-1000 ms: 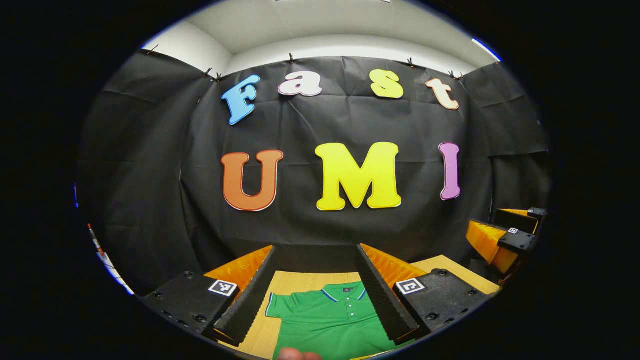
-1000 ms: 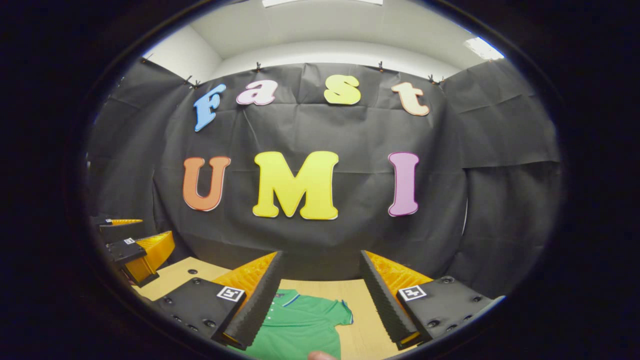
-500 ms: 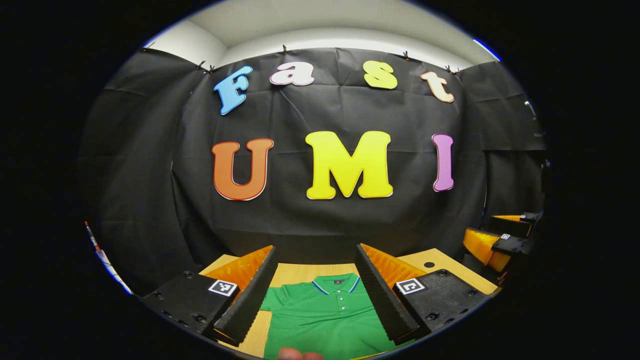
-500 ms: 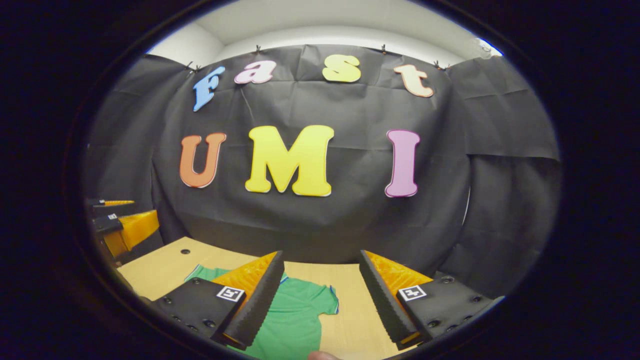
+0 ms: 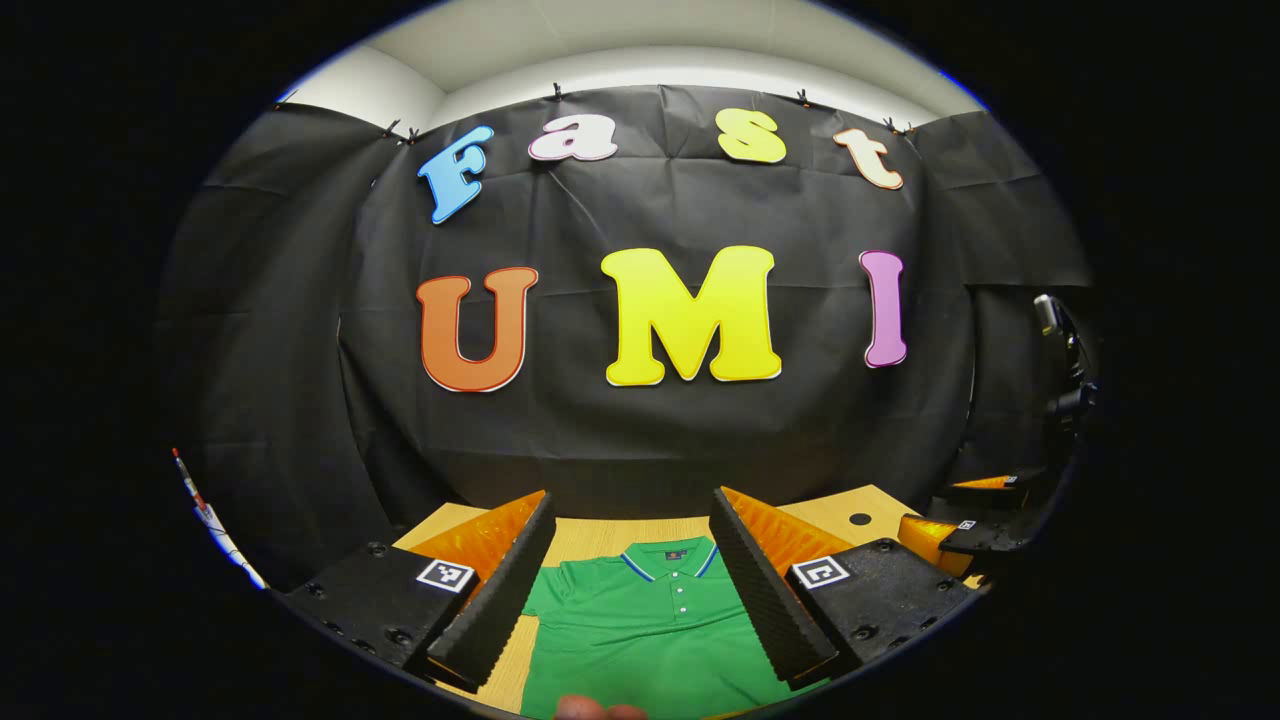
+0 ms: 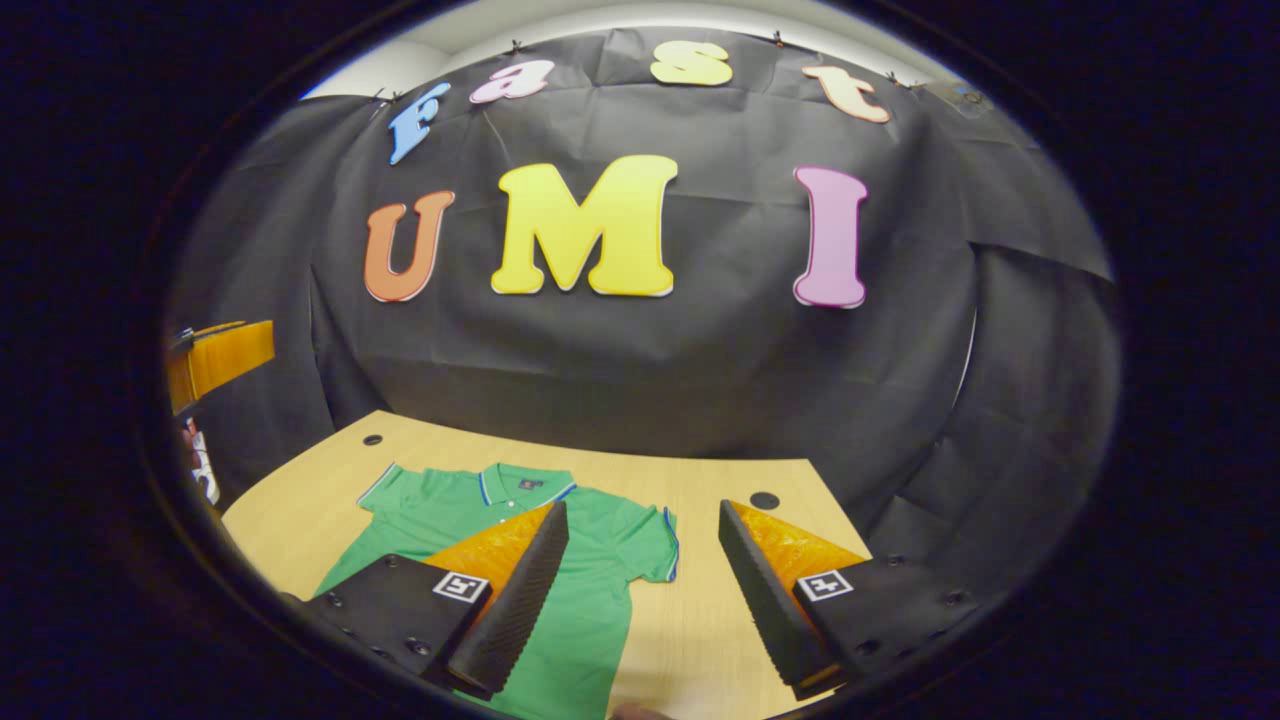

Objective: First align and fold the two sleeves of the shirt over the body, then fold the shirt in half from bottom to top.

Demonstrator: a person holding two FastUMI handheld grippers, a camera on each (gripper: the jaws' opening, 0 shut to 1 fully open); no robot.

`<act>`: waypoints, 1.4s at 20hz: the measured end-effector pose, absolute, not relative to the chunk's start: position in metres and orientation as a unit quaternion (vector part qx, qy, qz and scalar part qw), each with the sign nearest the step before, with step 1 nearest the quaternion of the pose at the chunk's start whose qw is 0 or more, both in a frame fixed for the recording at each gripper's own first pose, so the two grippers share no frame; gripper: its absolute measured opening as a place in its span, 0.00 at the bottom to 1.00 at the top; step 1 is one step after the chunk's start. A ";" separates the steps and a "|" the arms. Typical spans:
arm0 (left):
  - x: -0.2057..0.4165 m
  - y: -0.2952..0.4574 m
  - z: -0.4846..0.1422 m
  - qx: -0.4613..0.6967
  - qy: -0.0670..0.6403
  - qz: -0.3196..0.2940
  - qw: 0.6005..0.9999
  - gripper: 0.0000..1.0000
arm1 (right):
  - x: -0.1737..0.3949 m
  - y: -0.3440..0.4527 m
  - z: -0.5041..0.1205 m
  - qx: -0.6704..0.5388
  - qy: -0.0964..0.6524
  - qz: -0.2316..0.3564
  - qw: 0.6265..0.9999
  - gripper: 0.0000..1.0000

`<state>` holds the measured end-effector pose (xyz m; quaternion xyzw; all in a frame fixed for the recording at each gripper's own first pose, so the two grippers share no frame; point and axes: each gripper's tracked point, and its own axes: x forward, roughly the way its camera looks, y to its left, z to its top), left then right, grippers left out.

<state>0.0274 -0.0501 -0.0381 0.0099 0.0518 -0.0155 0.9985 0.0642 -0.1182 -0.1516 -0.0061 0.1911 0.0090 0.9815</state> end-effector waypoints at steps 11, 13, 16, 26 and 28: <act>0.024 -0.028 -0.056 0.018 0.079 0.040 0.996 0.99 | 0.123 -0.136 -0.244 0.005 0.306 0.032 0.952 0.96; 0.022 -0.029 -0.062 0.021 0.087 0.044 0.995 0.99 | 0.140 -0.137 -0.257 0.006 0.313 0.034 0.949 0.94; 0.019 -0.034 -0.068 0.029 0.094 0.045 0.994 0.99 | 0.158 -0.137 -0.276 0.019 0.327 0.034 0.944 0.96; 0.011 -0.033 -0.096 0.063 0.127 0.052 0.989 0.99 | 0.214 -0.147 -0.364 0.035 0.397 0.021 0.917 0.96; 0.009 -0.033 -0.105 0.059 0.142 0.056 0.987 1.00 | 0.227 -0.148 -0.373 0.035 0.397 0.022 0.917 0.96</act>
